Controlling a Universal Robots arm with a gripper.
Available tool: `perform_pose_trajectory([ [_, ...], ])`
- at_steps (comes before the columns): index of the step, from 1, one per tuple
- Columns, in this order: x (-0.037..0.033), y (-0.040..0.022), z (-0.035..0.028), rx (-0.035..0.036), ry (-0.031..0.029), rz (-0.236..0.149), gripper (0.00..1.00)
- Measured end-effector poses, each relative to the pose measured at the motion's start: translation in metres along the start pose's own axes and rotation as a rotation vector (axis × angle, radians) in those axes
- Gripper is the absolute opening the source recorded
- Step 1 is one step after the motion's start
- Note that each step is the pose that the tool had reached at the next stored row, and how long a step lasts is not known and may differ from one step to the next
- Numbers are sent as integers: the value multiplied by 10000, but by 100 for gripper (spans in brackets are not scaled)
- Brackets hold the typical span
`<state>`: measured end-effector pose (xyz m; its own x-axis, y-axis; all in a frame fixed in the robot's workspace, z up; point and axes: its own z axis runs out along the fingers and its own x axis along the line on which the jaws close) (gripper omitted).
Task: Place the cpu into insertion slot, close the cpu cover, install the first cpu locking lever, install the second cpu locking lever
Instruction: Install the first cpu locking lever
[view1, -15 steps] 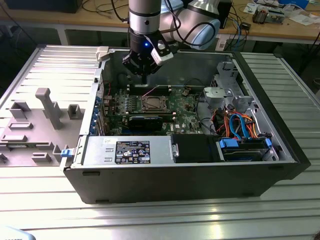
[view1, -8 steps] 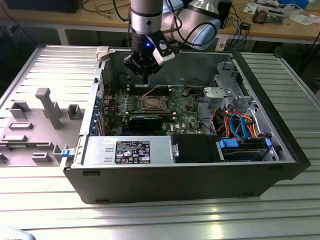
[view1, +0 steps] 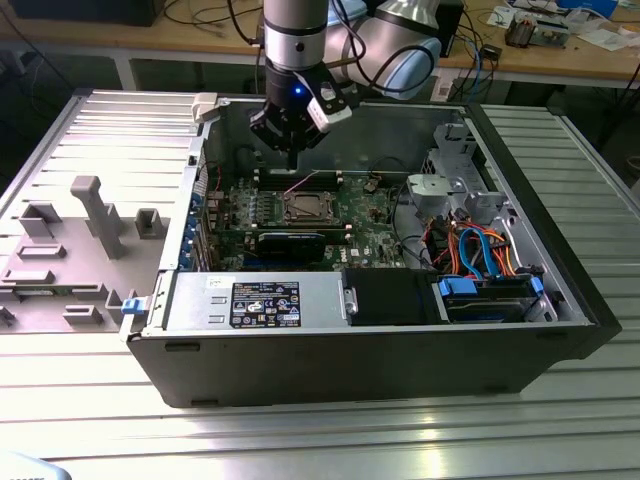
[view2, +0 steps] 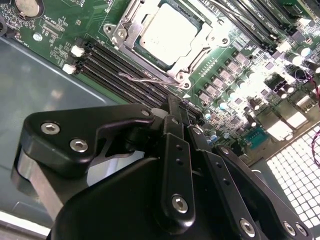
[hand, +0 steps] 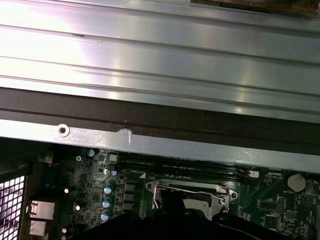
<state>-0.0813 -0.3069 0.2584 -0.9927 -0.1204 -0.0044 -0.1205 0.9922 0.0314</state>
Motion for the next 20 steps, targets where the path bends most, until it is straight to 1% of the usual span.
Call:
perform_pose_trajectory([
  [20, -1, -2, 58, 0, 0, 0, 11],
])
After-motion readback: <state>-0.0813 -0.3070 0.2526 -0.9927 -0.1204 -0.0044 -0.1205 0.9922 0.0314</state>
